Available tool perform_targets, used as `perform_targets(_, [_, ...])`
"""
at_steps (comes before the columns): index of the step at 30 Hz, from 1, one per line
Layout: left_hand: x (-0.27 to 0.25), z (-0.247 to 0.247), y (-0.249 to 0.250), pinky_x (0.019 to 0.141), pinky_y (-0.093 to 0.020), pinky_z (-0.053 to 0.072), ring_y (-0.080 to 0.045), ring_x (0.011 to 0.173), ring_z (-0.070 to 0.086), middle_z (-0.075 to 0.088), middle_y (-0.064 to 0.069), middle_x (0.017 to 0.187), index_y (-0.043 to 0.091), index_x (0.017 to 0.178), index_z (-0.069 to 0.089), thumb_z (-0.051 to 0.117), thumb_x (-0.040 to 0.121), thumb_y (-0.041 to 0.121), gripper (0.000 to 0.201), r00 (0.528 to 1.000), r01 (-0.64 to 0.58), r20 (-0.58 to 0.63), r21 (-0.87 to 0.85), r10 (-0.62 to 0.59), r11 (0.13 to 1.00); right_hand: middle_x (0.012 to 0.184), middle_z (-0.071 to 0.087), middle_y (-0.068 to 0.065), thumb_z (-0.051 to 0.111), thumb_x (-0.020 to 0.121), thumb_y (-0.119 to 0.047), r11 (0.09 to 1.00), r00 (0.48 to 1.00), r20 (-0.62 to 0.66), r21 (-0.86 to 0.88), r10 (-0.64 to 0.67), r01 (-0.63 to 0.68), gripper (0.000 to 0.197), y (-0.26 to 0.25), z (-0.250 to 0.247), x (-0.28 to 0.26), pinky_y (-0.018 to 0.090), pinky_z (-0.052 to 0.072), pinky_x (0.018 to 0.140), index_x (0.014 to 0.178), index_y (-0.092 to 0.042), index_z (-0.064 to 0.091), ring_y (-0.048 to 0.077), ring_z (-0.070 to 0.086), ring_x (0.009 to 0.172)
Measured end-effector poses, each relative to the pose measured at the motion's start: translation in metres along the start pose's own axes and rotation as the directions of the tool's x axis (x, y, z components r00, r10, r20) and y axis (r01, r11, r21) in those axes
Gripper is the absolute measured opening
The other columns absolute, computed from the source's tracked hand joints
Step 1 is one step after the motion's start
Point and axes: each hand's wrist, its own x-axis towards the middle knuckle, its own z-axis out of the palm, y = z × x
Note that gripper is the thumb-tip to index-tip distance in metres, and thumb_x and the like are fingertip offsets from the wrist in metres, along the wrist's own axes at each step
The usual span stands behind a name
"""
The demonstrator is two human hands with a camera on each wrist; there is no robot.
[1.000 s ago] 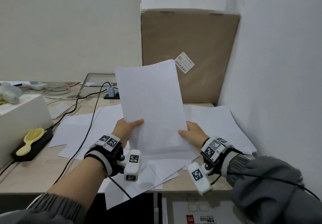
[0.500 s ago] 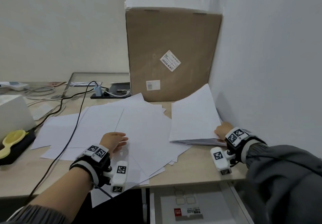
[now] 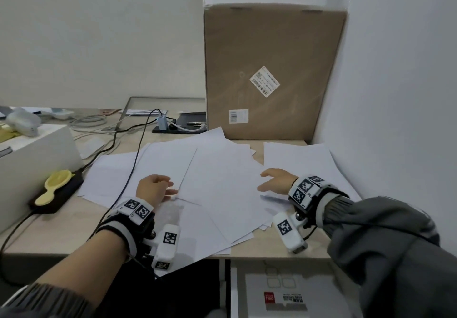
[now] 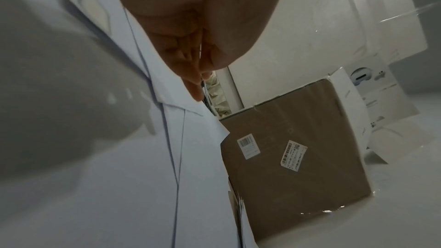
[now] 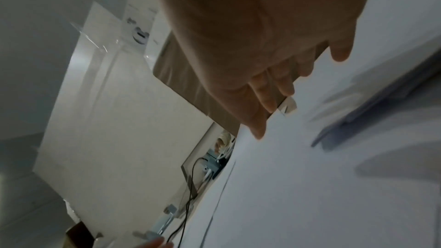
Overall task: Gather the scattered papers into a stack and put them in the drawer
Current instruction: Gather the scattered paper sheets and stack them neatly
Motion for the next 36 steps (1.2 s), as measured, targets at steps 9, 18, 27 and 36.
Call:
perform_targets(9, [0.015, -0.031, -0.01, 0.104, -0.03, 0.031, -0.032, 0.133, 0.042, 0.043, -0.022, 0.144, 0.003, 0.128, 0.05, 0.054, 0.087, 0.042, 0.057, 0.959, -0.06, 0.215, 0.793, -0.186, 0.606, 0.154, 0.021, 0.011, 0.058, 0.085, -0.053, 0.883, 0.977, 0.206, -0.466, 0.051, 0.052, 0.089, -0.008, 0.041, 0.013, 0.043, 0.025, 0.114, 0.15, -0.012, 0.013, 0.029, 0.028, 0.141])
perform_targets(18, [0.001, 0.014, -0.008, 0.119, -0.042, 0.014, -0.028, 0.147, 0.02, 0.016, -0.013, 0.159, 0.018, 0.151, 0.02, 0.046, 0.086, 0.064, 0.084, 0.882, -0.227, 0.392, 0.841, -0.262, 0.491, 0.158, 0.011, 0.012, 0.053, 0.088, -0.053, 0.834, 0.979, 0.201, -0.545, 0.031, 0.086, 0.09, -0.008, 0.041, 0.012, 0.042, 0.021, 0.117, 0.152, -0.013, 0.004, 0.03, 0.019, 0.144])
perform_targets(27, [0.014, 0.008, 0.007, 0.111, -0.033, 0.031, -0.029, 0.136, 0.039, 0.04, -0.014, 0.148, 0.002, 0.142, 0.042, 0.052, 0.094, 0.015, 0.051, 0.973, -0.065, 0.215, 0.617, -0.088, 0.784, 0.161, -0.001, 0.007, 0.053, 0.089, -0.053, 0.824, 0.976, 0.214, -0.561, 0.049, 0.082, 0.091, -0.012, 0.039, 0.006, 0.039, 0.017, 0.118, 0.152, -0.015, 0.0, 0.026, 0.011, 0.147])
perform_targets(36, [0.033, -0.01, -0.023, 0.117, -0.054, 0.007, -0.047, 0.145, 0.004, 0.001, -0.022, 0.159, 0.021, 0.152, 0.013, 0.032, 0.091, 0.063, 0.076, 0.964, -0.003, 0.096, 0.937, -0.248, 0.351, 0.16, -0.003, 0.007, 0.053, 0.09, -0.052, 0.827, 0.971, 0.23, -0.557, 0.062, 0.079, 0.091, -0.012, 0.04, 0.006, 0.04, 0.018, 0.118, 0.152, -0.015, -0.001, 0.026, 0.009, 0.147])
